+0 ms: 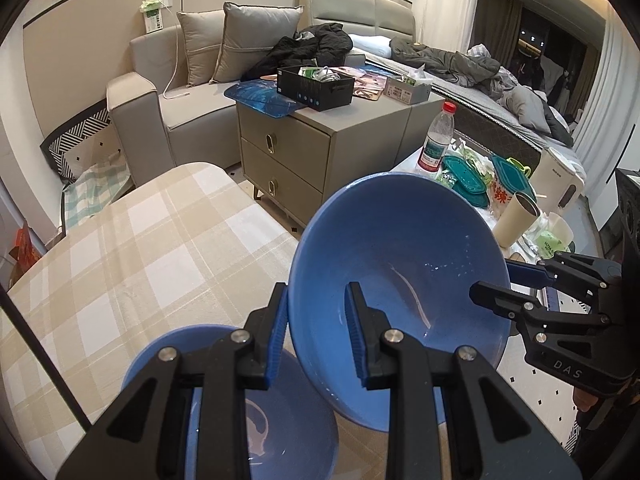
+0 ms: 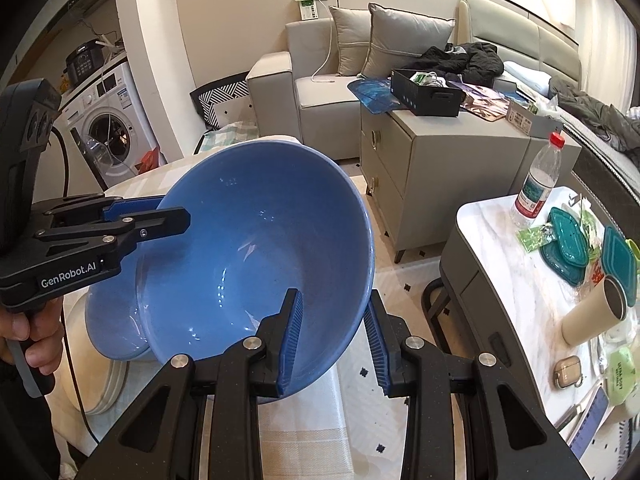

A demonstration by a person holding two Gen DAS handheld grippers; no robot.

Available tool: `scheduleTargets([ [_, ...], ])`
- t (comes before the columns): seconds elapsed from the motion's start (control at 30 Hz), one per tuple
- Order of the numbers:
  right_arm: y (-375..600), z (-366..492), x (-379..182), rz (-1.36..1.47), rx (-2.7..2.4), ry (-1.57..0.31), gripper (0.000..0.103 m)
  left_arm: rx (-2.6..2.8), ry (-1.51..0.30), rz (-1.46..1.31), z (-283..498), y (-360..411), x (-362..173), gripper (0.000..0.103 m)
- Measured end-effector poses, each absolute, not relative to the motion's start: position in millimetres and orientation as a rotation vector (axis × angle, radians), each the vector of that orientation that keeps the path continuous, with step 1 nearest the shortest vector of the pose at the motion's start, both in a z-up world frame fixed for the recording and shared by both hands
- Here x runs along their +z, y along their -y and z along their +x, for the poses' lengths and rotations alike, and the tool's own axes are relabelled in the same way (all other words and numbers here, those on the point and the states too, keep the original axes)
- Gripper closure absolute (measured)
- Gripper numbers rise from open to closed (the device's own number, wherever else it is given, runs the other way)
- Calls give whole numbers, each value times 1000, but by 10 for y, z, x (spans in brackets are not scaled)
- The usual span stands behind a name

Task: Organize plates and bowls
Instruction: 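Lift the gripped blue bowl with both grippers and carry it over the other blue bowl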

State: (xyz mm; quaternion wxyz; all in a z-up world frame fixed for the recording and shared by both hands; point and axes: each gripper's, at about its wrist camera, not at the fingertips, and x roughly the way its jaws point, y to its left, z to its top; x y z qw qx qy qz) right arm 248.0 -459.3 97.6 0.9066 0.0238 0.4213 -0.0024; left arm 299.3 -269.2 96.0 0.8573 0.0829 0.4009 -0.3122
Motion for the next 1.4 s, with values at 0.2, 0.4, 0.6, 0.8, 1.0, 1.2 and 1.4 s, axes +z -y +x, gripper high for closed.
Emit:
scheduleTargets([
  [0.2, 4476, 2476, 1085, 26, 7, -853, 71, -643, -824, 157, 2956, 2567, 1055, 76],
  [0.4, 4316, 2469, 1188, 3, 20, -839, 71, -625, -806, 138, 2929, 2413, 1130, 76],
  [0.6, 4171, 2484, 1253, -17, 35, -832, 71, -609, -791, 121, 2889, 2258, 1190, 76],
  [0.8, 4011, 2505, 1307, -34, 59, -825, 71, -587, -781, 107, 2858, 2081, 1227, 76],
  [1.0, 3834, 2529, 1332, -52, 89, -822, 71, -558, -776, 92, 2830, 1899, 1232, 76],
  [1.2, 3689, 2560, 1332, -64, 118, -824, 71, -535, -779, 75, 2819, 1740, 1206, 76],
  [1.4, 3539, 2606, 1286, -74, 146, -836, 71, -508, -785, 65, 2797, 1586, 1163, 76],
])
